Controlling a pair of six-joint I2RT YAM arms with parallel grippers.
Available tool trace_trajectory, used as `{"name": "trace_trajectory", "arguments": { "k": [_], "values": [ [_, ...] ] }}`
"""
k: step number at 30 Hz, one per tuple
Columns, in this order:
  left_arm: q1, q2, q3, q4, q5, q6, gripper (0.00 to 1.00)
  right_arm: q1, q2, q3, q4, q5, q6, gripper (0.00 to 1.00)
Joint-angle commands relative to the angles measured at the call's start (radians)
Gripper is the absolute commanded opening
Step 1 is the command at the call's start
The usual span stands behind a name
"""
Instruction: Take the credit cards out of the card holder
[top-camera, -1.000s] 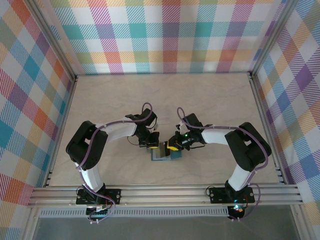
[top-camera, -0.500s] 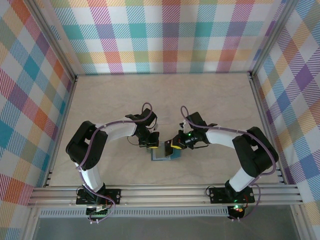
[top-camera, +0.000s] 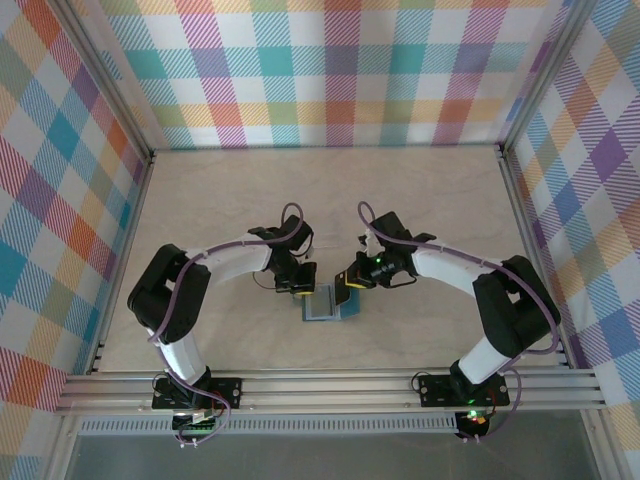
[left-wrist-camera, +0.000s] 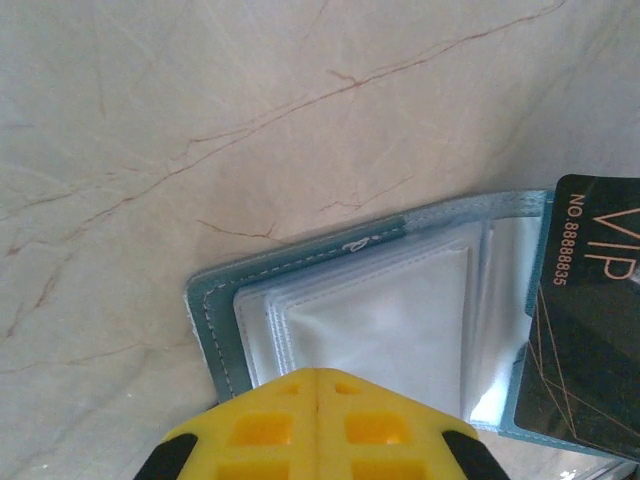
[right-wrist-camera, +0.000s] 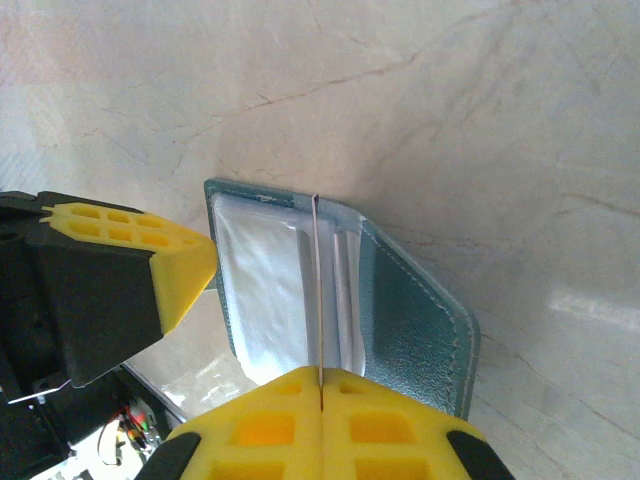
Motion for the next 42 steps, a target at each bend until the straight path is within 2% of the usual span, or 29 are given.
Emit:
{"name": "trace_trajectory", "arguments": {
  "k": [1,8,12,18,24,32,42],
  "values": [
    [0.005,-0.057,0.035,-0.035,-0.05,0.002,0.02,-0.006,-0.025,0.071,-0.105,0.046,-0.135,0.02],
    [0.035,-0.089,-0.001,-0.029,-0.074,-0.014,0.03,-0.007,0.026,0.21,-0.227,0.107,-0.41,0.0],
    [0.038,-0.099,-0.027,-0.02,-0.074,-0.03,0.03,-0.005,0.055,0.29,-0.259,0.09,-0.622,0.0],
    [0.037,-0.135,-0.065,-0.019,-0.097,-0.04,0.03,-0.005,0.142,0.477,-0.395,0.186,-0.952,0.0],
    [0.037,-0.166,-0.074,-0.055,-0.15,-0.032,0.03,-0.004,0.198,0.606,-0.406,0.242,-1.228,0.0],
    [0.051,-0.222,-0.098,-0.104,-0.216,-0.021,0.03,0.001,0.34,0.844,-0.526,0.262,-1.479,0.0],
    [0.112,-0.315,-0.171,-0.124,-0.217,-0.026,0.04,0.029,0.554,1.16,-0.716,0.268,-1.638,0.0]
  ]
}}
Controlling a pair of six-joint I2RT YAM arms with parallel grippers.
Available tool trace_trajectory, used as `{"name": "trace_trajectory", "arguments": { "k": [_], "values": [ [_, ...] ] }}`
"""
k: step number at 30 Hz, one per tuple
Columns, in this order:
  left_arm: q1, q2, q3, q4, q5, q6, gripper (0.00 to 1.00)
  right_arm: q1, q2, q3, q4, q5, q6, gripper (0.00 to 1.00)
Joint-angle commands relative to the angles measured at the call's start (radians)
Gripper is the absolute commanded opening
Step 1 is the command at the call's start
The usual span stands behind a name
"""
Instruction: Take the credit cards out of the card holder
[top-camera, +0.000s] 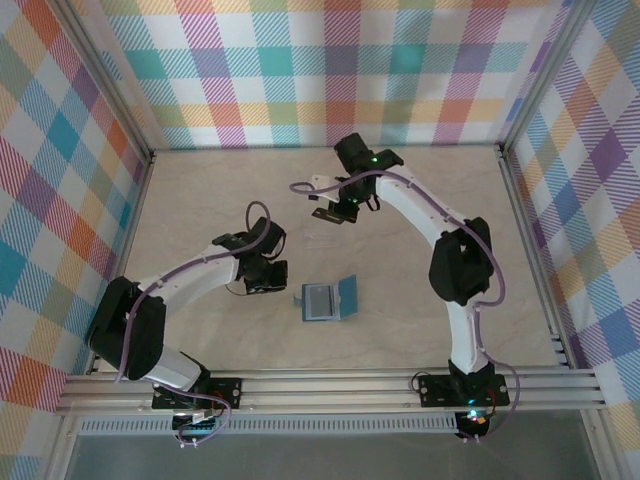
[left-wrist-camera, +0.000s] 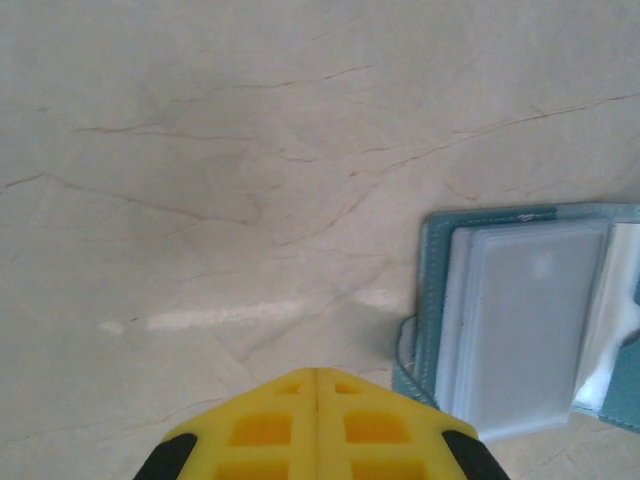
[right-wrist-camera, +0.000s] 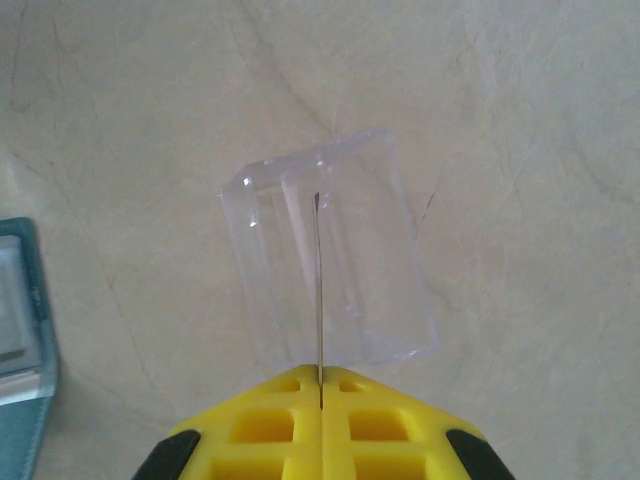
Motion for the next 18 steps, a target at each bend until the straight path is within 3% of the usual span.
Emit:
{"name": "trace_trajectory", "arguments": {
  "k": [1,11,18],
  "values": [
    [0.026,-0.046,-0.025,-0.04,-0.013,0.004,0.04,0.018,0.078,0.112,-0.139,-0.004,-0.11,0.0],
    [0.061,-0.103,-0.071,-0.034,-0.003,-0.003,0.05,0.042,0.254,0.341,-0.265,-0.012,-0.166,0.0],
    [0.071,-0.107,-0.076,-0.031,0.002,-0.001,0.05,0.047,0.307,0.367,-0.298,0.018,-0.166,0.0]
  ]
}}
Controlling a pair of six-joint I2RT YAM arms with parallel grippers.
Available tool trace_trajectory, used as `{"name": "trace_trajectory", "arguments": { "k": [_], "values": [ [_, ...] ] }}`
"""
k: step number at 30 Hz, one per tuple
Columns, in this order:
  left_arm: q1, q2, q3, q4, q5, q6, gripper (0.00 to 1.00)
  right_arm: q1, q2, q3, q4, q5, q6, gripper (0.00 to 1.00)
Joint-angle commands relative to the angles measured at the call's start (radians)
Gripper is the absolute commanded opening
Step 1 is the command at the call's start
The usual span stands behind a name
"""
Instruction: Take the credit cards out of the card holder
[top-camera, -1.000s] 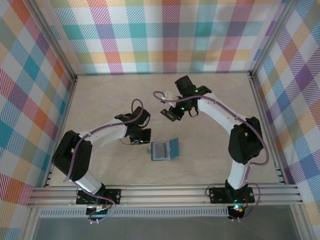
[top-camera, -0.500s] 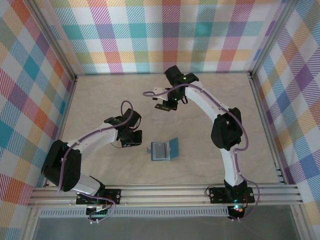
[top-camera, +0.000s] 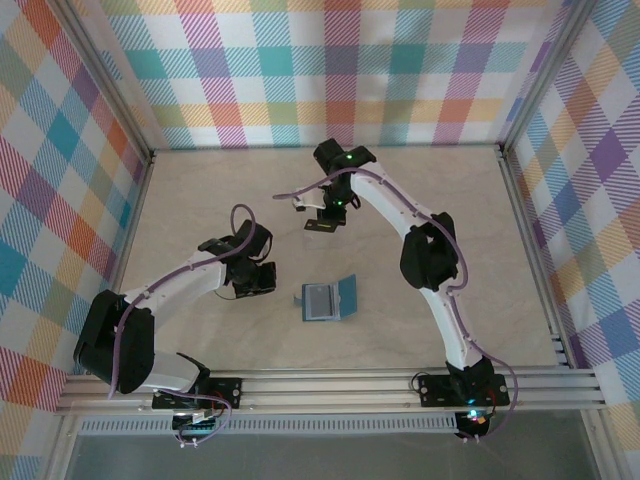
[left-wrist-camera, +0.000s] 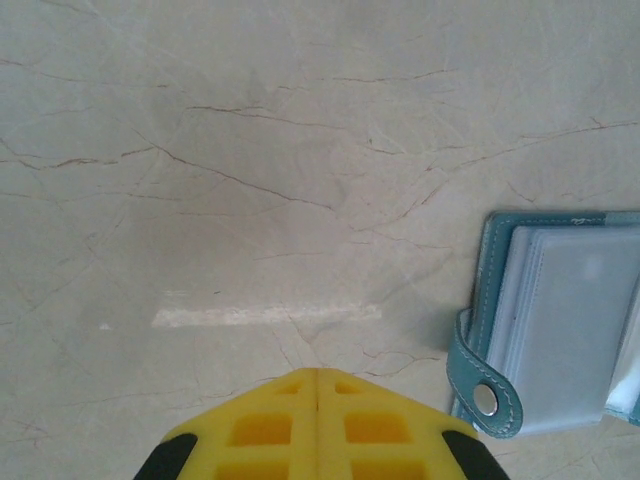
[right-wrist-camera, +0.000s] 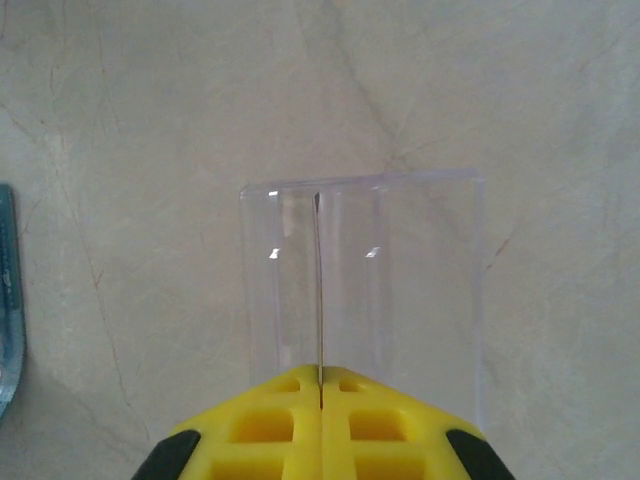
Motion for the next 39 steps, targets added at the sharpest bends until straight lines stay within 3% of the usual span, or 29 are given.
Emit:
{"name": "trace_trajectory", "arguments": {
  "k": [1,15,24,26,29,39],
  "values": [
    [0.009,-0.028,-0.011,-0.024,0.006,-0.001,0.05,0.005,0.034,0.034,-0.062,0.009,-0.026,0.0],
    [0.013,-0.001,-0.013,-0.007,0.023,0.005,0.05,0.005,0.051,0.039,-0.141,0.061,0.121,0.0],
    [0.014,0.013,-0.005,-0.006,0.026,0.01,0.06,0.023,0.094,0.039,-0.152,0.064,0.097,0.0],
    [0.013,0.012,-0.004,-0.008,0.026,0.009,0.06,0.024,0.093,0.041,-0.129,0.069,0.094,0.04],
    [0.014,0.01,0.001,-0.01,0.023,0.007,0.06,0.024,0.082,0.042,-0.079,0.1,0.103,0.2],
    [0.013,0.019,0.031,-0.021,0.037,0.007,0.07,0.023,-0.034,-0.082,0.079,0.168,0.117,0.28]
  ]
}}
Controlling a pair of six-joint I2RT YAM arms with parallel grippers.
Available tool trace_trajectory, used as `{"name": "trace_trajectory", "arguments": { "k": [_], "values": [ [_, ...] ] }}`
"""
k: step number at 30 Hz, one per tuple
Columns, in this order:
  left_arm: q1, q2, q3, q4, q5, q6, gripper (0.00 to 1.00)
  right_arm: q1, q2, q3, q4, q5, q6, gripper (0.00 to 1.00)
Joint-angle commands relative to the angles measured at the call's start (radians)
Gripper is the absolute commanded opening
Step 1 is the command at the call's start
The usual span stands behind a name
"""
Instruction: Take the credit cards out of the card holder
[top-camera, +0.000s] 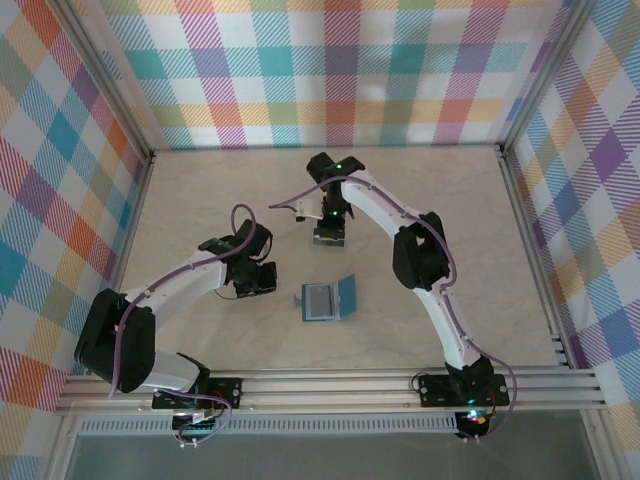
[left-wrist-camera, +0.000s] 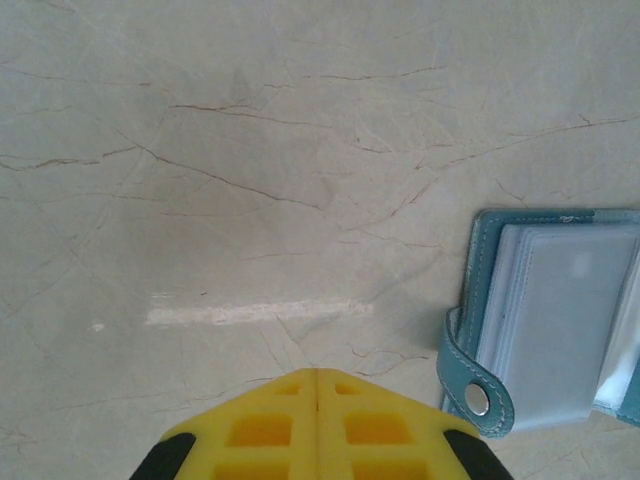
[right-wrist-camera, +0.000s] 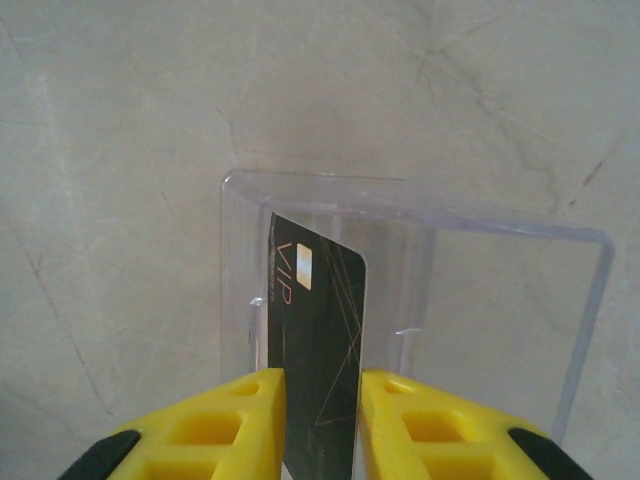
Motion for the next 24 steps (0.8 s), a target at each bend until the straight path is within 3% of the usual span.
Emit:
{"name": "trace_trajectory", "arguments": {
  "k": [1,16,24],
  "values": [
    [0.013,0.009,0.033,-0.03,0.016,0.008,0.07,0.004,-0.092,-0.052,0.079,0.03,0.013,0.28],
    [0.012,0.033,0.081,-0.026,0.075,0.014,0.09,0.003,-0.177,-0.242,0.308,0.111,0.029,0.4],
    [-0.014,0.064,0.114,0.018,0.204,0.002,0.09,0.005,-0.317,-0.386,0.435,0.071,0.267,0.46]
  ]
}}
